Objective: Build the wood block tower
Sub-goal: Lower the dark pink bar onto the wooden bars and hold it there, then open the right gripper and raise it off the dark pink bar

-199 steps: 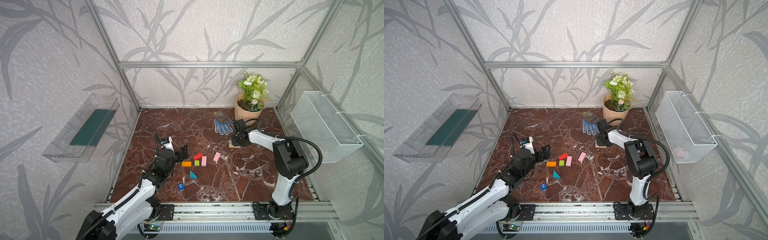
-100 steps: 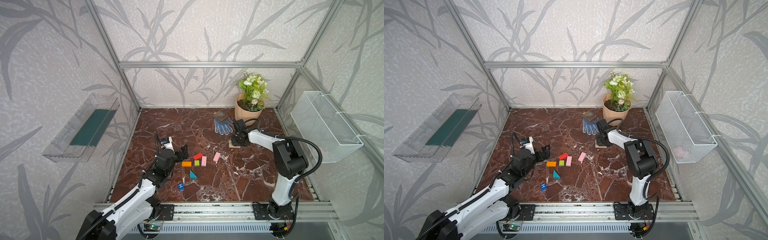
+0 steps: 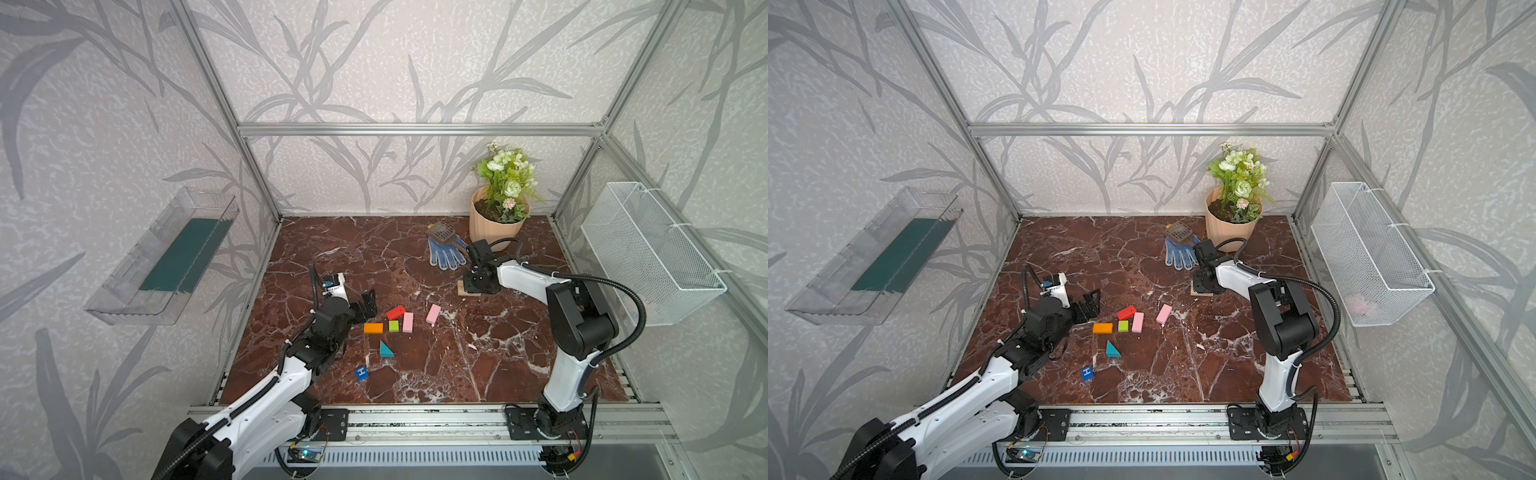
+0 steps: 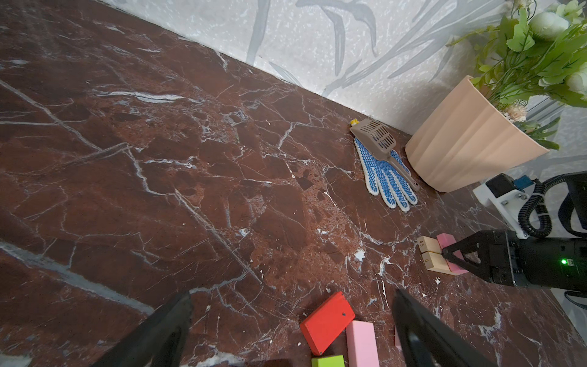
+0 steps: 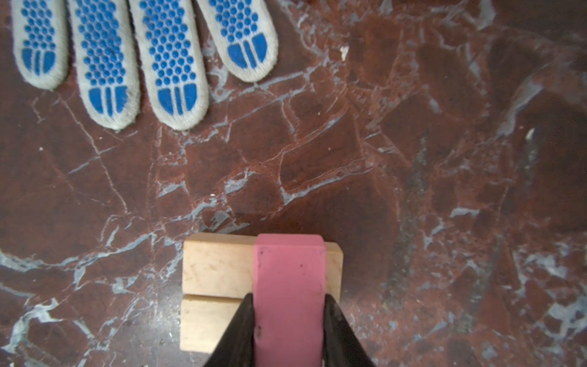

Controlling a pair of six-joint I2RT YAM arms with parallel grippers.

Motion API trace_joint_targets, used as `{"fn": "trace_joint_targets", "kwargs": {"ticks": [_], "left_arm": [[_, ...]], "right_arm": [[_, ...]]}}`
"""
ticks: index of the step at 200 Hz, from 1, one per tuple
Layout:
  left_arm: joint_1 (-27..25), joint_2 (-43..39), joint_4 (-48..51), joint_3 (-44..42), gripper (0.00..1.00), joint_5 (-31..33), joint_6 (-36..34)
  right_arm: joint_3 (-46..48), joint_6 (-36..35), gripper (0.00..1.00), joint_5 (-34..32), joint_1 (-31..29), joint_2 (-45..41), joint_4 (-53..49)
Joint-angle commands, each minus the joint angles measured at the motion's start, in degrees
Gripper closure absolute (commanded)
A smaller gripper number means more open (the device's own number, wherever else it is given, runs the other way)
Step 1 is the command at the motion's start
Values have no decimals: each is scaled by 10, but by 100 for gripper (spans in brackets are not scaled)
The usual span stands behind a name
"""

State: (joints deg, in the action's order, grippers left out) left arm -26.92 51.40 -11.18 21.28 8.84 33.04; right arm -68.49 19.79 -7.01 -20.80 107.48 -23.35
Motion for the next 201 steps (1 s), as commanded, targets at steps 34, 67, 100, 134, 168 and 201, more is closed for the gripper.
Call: {"fn": "trace_joint_targets", "kwargs": {"ticks": [34, 67, 100, 134, 168, 201], "left_arm": [[3, 5, -13, 21, 1, 2, 3], [3, 5, -11, 22, 1, 1, 3], [3, 4, -11, 22, 1, 1, 2], [3, 5, -11, 23, 1, 1, 2], [3, 4, -10, 23, 1, 0, 3], [3, 5, -10, 22, 1, 0, 2]], "right_arm": [[-4, 0, 66, -7, -4, -11, -7], [-4, 0, 62, -7, -4, -11, -7], [-5, 0, 58, -7, -4, -10, -8], [-4, -1, 54, -6, -4, -11, -8], [15, -5, 52, -1, -4, -29, 11], [57, -11, 45, 4, -4, -69, 50]]}}
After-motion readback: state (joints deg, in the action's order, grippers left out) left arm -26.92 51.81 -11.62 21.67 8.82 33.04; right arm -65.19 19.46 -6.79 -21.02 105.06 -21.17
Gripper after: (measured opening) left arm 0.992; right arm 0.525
